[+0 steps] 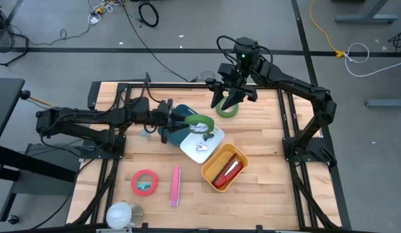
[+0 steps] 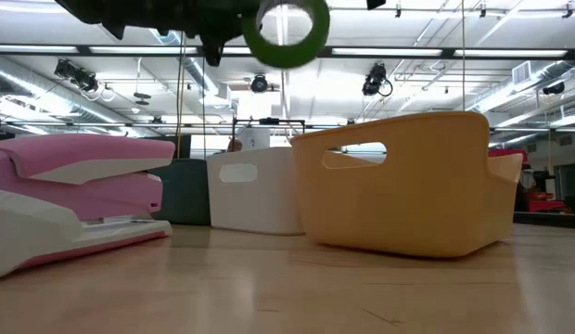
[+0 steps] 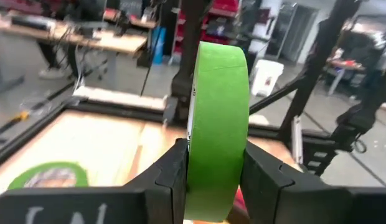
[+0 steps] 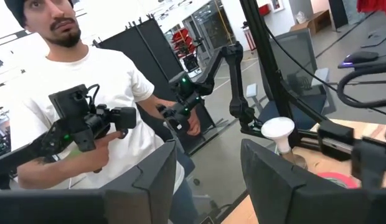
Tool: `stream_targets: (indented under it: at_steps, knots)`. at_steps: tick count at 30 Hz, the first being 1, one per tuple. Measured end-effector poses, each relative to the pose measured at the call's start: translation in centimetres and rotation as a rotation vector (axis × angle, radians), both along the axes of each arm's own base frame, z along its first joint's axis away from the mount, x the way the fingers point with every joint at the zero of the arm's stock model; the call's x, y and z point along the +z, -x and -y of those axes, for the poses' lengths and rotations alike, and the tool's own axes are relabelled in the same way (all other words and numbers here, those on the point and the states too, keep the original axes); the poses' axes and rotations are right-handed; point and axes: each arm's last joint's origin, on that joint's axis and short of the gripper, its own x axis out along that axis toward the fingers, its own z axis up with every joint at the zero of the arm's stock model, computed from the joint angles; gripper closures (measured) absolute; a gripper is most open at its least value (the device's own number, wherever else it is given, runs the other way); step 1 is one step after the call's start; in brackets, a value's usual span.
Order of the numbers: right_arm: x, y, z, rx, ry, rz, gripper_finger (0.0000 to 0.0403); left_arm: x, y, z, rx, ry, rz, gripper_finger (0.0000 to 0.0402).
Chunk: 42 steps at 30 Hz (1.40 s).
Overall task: Pick and place Stapler, Stapler remover, tape
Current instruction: Put the green tape into the blue bin
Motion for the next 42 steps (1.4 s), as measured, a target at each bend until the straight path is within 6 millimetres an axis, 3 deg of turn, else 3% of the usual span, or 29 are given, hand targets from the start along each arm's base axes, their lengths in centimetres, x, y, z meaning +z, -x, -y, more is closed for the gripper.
stream_targets:
  at_steps: [18, 36, 42]
  knots:
    - [-0.1, 0.0, 0.0, 0.0, -0.005, -0.011, 0.0225, -2.1, 1.3, -3.9, 0.248, 0.091, -0.219, 0.0284]
    - [-0.3, 0.0, 0.0, 0.001, 0.008, 0.009, 0.0224, -5.5, 3.2, -4.0, 0.422, 0.25, -0.596, 0.0282]
    - [-0.3, -0.1, 0.0, 0.0, 0.006, 0.004, 0.0224, -5.7, 3.4, -4.0, 0.434, 0.251, -0.618, 0.028]
